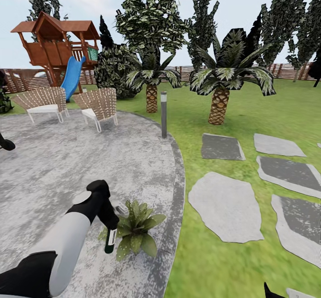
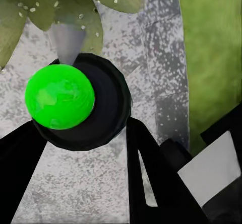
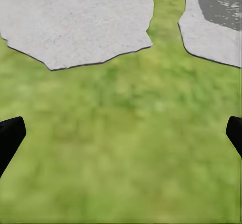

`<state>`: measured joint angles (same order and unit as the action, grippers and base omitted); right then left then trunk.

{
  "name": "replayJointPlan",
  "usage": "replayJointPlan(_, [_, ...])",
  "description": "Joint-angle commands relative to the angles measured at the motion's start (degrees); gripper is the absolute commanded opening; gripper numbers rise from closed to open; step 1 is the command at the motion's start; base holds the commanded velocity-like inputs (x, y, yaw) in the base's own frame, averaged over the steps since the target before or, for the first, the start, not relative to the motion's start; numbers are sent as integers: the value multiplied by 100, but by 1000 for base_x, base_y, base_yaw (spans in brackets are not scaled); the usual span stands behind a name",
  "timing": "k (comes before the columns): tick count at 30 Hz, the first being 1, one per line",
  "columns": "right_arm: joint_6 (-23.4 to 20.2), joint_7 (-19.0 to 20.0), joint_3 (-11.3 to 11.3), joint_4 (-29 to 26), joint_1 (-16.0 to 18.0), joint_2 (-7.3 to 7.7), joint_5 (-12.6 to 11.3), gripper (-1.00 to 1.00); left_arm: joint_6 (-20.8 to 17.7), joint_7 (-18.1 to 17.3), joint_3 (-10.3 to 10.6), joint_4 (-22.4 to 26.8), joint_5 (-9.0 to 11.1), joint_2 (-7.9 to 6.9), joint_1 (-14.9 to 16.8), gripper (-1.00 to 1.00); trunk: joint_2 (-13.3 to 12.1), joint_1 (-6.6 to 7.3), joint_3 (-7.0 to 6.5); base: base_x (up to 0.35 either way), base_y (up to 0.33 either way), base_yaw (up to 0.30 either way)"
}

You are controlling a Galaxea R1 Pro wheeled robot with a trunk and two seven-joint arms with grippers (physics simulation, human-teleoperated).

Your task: Pick up the pesticide atomizer in the garden and spray insectifuge to fully cover both potted plants in the garden.

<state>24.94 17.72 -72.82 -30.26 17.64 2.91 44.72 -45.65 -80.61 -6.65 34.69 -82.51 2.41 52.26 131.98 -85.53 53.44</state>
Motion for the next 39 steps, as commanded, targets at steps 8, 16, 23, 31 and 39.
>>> replayJointPlan(8, [28,47,-49,2,9,8,28,100,-50,-365,65,10,-82,5,-13,-100,3,1,6,69,-244,0])
replayJointPlan(16, [28,47,-57,-5,10,5,28,100,-50,-368,71,9,-86,-1,-31,-100,3,1,6,75,-264,0])
replayJointPlan(23, [28,47,-57,-6,10,1,28,100,-50,-368,76,9,-88,-3,-32,-100,3,1,6,12,-109,75])
replayJointPlan(31, [28,47,-54,-7,9,-1,28,100,-50,-350,78,0,-82,-12,-57,-100,3,1,6,0,-3,266])
replayJointPlan(39, [28,47,-57,-7,8,1,27,100,-48,-325,73,-10,-75,-12,-161,-100,3,1,6,0,0,46])
